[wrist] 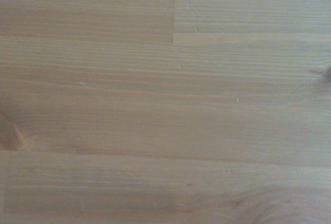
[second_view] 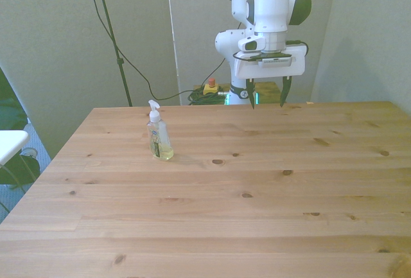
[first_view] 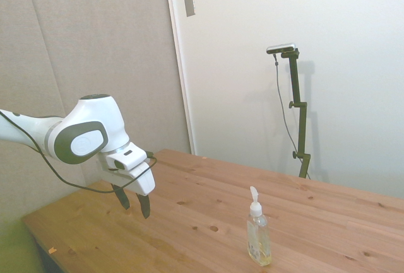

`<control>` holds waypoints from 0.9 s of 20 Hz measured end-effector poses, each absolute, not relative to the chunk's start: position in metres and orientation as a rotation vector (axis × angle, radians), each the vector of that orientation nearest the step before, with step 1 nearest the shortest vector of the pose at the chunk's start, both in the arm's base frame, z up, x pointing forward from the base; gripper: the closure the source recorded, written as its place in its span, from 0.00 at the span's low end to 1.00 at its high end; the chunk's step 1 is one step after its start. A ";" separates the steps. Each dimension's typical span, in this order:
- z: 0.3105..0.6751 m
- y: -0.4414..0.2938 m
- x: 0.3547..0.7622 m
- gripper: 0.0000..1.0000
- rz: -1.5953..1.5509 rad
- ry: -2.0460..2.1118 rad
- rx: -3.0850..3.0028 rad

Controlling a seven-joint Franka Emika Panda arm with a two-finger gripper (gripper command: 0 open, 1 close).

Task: Knock down the sanitizer

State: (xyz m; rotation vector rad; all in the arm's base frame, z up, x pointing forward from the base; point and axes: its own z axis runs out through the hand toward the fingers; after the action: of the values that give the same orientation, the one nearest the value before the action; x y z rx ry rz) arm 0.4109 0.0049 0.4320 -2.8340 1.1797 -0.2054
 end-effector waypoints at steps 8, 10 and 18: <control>0.424 -0.037 0.408 0.00 -0.130 1.319 -2.818; 0.430 -0.061 0.403 0.00 -0.121 1.381 -2.800; 0.456 -0.146 0.408 1.00 -0.197 1.587 -2.706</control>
State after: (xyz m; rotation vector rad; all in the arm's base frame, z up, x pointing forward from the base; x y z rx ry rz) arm 0.4084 -0.1459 0.4556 -2.7058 1.5870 -0.1972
